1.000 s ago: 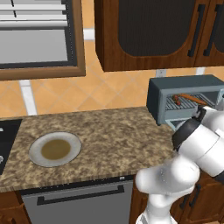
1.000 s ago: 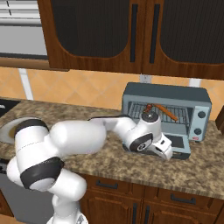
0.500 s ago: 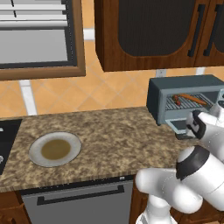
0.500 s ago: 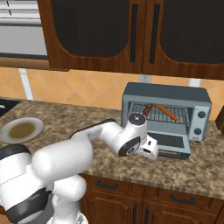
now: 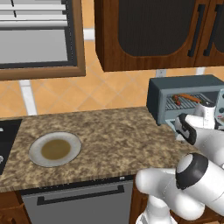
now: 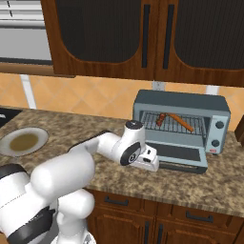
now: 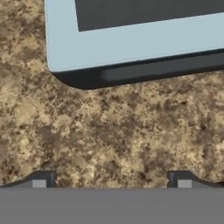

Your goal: Pick up the kebab skewer and baguette bread, and place them inside the toaster oven. Close the toaster oven door and start by setting the timer.

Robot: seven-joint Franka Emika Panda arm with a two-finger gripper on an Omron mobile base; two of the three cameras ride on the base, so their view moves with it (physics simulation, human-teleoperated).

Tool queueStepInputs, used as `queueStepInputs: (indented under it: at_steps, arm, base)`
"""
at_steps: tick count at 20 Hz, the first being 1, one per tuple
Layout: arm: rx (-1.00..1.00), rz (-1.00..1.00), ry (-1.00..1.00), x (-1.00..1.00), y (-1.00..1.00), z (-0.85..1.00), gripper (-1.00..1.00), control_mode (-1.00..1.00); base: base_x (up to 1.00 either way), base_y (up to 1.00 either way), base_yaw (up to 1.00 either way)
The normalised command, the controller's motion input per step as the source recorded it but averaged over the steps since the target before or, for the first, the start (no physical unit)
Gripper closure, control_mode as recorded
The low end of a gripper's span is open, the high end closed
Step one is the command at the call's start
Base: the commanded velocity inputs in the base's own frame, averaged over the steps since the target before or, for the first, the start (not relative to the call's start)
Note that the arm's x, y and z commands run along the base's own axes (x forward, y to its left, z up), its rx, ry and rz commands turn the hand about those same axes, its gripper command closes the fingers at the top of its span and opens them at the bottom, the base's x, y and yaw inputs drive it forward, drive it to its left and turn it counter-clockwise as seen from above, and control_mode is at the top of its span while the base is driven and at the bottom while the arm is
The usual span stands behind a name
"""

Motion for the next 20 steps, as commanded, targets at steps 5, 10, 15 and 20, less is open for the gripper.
queueStepInputs:
  at_steps: [5,10,15,20]
  arm:
    - [0.0,0.0,0.0,0.03,0.0,-0.38,-1.0,-1.0]
    - [0.0,0.0,0.0,0.12,-0.02,-0.34,-1.0,-1.0]
    - [0.0,0.0,0.0,0.31,0.0,-0.13,-1.0,-1.0]
    - [0.0,0.0,0.0,0.36,0.0,-0.13,-1.0,-1.0]
  base:
    - [0.0,0.0,0.0]
    - [0.0,0.0,0.0]
    - [0.0,0.0,0.0]
    - [0.0,0.0,0.0]
